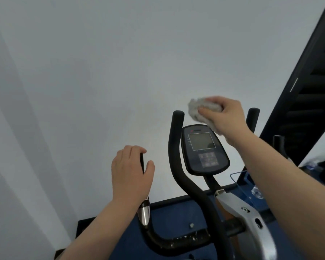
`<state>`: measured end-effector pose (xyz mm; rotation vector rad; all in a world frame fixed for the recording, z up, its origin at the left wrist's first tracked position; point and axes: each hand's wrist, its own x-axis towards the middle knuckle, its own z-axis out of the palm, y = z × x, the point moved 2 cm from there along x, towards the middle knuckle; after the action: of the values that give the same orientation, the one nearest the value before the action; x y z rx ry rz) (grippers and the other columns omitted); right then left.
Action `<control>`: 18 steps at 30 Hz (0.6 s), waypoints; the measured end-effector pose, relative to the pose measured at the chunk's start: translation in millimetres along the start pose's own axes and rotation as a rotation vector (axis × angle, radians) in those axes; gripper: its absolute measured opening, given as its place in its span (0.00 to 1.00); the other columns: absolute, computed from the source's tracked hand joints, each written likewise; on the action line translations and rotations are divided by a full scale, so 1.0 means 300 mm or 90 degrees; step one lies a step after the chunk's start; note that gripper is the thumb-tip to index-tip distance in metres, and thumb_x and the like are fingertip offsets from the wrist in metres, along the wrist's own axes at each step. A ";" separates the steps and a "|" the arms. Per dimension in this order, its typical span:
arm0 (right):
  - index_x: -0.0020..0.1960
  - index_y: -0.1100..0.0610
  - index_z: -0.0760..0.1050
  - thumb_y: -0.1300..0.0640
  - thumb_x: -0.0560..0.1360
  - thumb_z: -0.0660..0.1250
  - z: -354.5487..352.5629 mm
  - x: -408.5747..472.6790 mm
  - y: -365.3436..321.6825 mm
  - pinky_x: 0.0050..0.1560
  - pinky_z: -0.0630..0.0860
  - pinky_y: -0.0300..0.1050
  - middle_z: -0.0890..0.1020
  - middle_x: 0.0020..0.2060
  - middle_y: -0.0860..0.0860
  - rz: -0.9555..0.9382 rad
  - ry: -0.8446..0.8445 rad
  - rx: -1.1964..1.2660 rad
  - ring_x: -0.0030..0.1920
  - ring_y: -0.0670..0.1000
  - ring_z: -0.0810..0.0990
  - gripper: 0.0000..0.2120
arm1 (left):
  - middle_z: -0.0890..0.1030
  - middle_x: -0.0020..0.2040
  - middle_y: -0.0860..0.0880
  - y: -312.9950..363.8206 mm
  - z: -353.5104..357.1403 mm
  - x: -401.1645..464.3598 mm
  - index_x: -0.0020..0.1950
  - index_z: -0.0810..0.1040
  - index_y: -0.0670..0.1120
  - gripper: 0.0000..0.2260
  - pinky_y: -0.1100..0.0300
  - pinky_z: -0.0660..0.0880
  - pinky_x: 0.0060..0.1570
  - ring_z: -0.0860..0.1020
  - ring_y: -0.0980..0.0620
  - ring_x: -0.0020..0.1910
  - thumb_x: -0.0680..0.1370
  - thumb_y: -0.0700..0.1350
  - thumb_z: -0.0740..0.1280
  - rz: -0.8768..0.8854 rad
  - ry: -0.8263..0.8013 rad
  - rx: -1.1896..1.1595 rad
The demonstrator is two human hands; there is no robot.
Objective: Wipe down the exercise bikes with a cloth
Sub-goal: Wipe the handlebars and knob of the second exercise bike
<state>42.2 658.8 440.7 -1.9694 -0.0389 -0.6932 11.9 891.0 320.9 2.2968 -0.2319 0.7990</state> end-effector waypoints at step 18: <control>0.48 0.57 0.82 0.63 0.71 0.72 0.211 -0.223 0.155 0.43 0.78 0.34 0.86 0.41 0.54 0.207 0.026 0.318 0.45 0.50 0.85 0.06 | 0.72 0.50 0.52 0.015 0.031 -0.014 0.54 0.74 0.46 0.12 0.56 0.64 0.50 0.67 0.53 0.49 0.71 0.44 0.69 -0.032 0.020 0.001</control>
<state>29.6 706.0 349.6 -1.4380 0.1197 -0.4545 11.3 881.3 315.6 2.2811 -0.1588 0.8099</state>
